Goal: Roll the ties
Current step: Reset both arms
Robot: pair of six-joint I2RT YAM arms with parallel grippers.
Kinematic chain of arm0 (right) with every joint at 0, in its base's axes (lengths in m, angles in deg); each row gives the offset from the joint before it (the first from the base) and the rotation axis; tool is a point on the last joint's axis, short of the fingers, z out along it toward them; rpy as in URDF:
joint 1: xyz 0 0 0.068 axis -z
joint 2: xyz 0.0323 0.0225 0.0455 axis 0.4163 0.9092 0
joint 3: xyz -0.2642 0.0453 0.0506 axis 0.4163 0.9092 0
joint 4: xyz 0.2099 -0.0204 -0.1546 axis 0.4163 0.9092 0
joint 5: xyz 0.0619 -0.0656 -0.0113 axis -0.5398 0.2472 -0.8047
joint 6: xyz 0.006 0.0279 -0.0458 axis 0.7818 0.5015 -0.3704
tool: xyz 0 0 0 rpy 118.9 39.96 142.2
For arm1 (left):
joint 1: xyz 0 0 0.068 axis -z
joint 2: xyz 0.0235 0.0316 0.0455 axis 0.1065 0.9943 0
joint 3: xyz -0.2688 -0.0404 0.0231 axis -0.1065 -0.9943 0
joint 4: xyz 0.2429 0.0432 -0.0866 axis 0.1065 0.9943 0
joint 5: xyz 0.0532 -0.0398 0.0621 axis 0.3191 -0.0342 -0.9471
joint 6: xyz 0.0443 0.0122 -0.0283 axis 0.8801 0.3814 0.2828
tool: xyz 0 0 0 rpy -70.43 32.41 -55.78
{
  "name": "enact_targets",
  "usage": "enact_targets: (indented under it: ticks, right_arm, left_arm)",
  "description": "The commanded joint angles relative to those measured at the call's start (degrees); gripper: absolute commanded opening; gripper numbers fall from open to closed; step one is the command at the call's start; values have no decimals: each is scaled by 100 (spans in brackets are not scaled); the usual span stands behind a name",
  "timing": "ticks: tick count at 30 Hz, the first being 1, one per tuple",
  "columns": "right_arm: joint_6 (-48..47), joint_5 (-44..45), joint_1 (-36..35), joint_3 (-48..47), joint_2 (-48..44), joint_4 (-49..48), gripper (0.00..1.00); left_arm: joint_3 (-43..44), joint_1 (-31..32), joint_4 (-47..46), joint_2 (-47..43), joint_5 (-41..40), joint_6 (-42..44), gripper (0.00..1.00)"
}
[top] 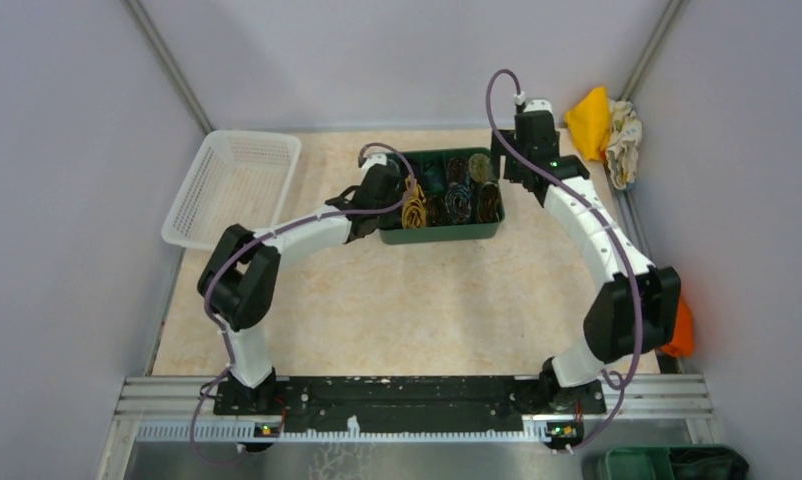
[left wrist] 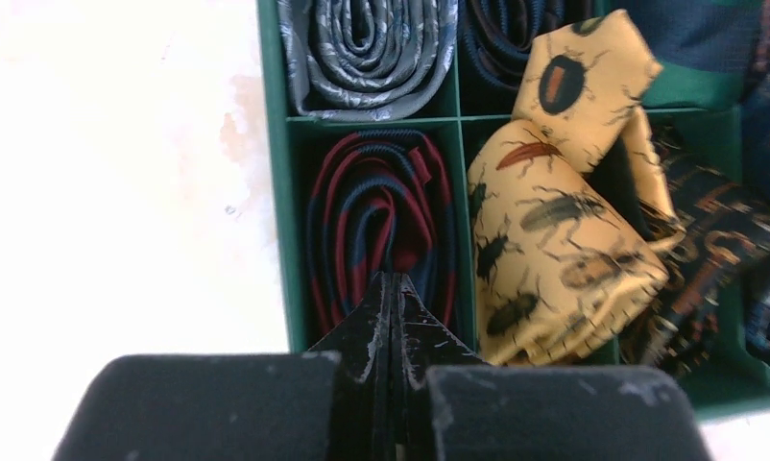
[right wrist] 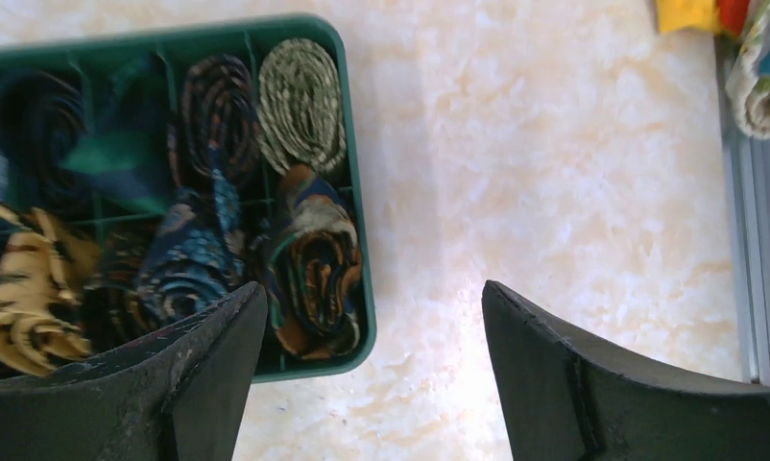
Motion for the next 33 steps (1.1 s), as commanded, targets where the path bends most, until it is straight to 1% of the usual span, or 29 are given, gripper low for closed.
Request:
enact_targets:
  ticks: [1, 7, 12, 14, 17, 22, 33]
  right_arm:
    - [301, -174, 6, 189, -666, -546, 82]
    - [671, -578, -183, 1264, -1479, -1277, 82]
    - [1246, -1075, -278, 2649, -2735, -2377, 82]
    - [1329, -1185, -304, 2975, -3120, -2567, 82]
    - [1370, -1161, -331, 3251, -3611, -2606, 82]
    - [1475, -1000, -341, 3471, -4034, -2601, 82]
    - [1522, -886, -341, 3414, -4069, -2478, 82]
  left_arm:
    - [-141, -42, 165, -856, 273, 65, 0]
    - [-562, -6, -301, -2059, 1326, -14, 0]
    - [-1488, 199, -664, -3379, 1253, -42, 0]
    - [-1811, 259, -656, -3860, 1160, -116, 1]
    - [-2155, 290, -642, -4444, 1092, -189, 3]
    - [-2252, 291, -379, -4820, 961, -191, 3]
    - [-2302, 294, -254, -5070, 687, -64, 4]
